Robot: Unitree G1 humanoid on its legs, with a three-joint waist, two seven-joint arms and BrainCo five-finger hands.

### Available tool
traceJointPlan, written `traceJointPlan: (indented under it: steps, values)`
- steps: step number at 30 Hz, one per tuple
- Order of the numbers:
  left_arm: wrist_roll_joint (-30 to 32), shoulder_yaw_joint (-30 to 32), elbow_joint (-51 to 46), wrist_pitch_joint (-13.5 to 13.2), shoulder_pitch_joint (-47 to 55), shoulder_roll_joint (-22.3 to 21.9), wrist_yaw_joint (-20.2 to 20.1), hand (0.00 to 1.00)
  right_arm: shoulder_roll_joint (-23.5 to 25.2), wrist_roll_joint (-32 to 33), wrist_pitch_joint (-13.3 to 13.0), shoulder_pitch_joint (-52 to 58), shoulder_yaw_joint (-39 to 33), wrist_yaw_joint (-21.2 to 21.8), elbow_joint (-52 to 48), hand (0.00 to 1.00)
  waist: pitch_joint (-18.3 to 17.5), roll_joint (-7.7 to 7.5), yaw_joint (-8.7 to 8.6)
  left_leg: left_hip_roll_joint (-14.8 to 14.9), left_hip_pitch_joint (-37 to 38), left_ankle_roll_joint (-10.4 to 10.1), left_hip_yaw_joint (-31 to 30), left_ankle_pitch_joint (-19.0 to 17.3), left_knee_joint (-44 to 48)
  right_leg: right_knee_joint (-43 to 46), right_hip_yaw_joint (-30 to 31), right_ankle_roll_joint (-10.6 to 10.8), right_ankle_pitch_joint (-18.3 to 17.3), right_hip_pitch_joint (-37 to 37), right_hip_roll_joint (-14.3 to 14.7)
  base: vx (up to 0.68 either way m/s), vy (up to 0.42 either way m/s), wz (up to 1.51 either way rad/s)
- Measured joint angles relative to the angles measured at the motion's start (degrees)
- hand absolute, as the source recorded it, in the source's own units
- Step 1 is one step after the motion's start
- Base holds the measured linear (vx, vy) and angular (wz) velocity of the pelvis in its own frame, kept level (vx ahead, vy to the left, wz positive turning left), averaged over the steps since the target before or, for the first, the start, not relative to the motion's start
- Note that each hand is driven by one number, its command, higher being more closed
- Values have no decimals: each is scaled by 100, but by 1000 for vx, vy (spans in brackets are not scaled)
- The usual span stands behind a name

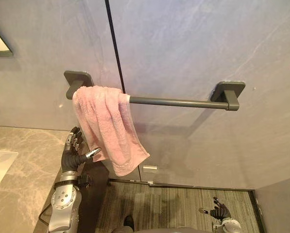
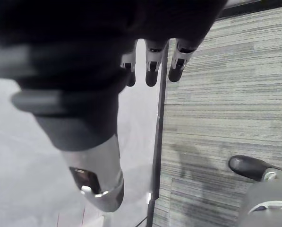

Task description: Organize washtable

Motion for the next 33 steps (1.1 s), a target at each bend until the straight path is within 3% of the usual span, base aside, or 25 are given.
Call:
traceJointPlan:
  steps: [4,5,25,30,33]
  values:
    - [-1,-74,-42,-1,-71,144,-1,0,-14,-77,0,-34,8,-1,0,0,-11,14,7,3,1,0,7,0,0,-6,24,-12,23,-7,5,-9,1,-3]
    - [0,-99,-53,-1,-71,200,-5,100,-17,-83,0,-35,18,-1,0,0,-12,13,9,4,2,0,11,1,0,-8,29,-12,32,-7,6,0,0,0]
    - [14,-435,-370,-63,-189,370,-113,100,-67,-147,-7,-108,257,-2,-97,0,-87,-51,-13,5,32,10,148,-3,-11,-362,179,6,269,90,34,-14,3,-4]
    - [17,-439,-371,-67,-187,365,-96,100,-107,-146,-13,-18,432,-14,-1032,0,-87,-51,-45,6,30,9,156,-4,-12,-390,219,10,285,82,37,-8,-7,-4]
    - [63,-452,-381,-74,-184,346,-75,100,-145,-131,-230,134,728,11,-2079,0,-89,-55,-117,16,31,10,187,-7,-8,-389,258,14,288,71,39,-15,-5,-4]
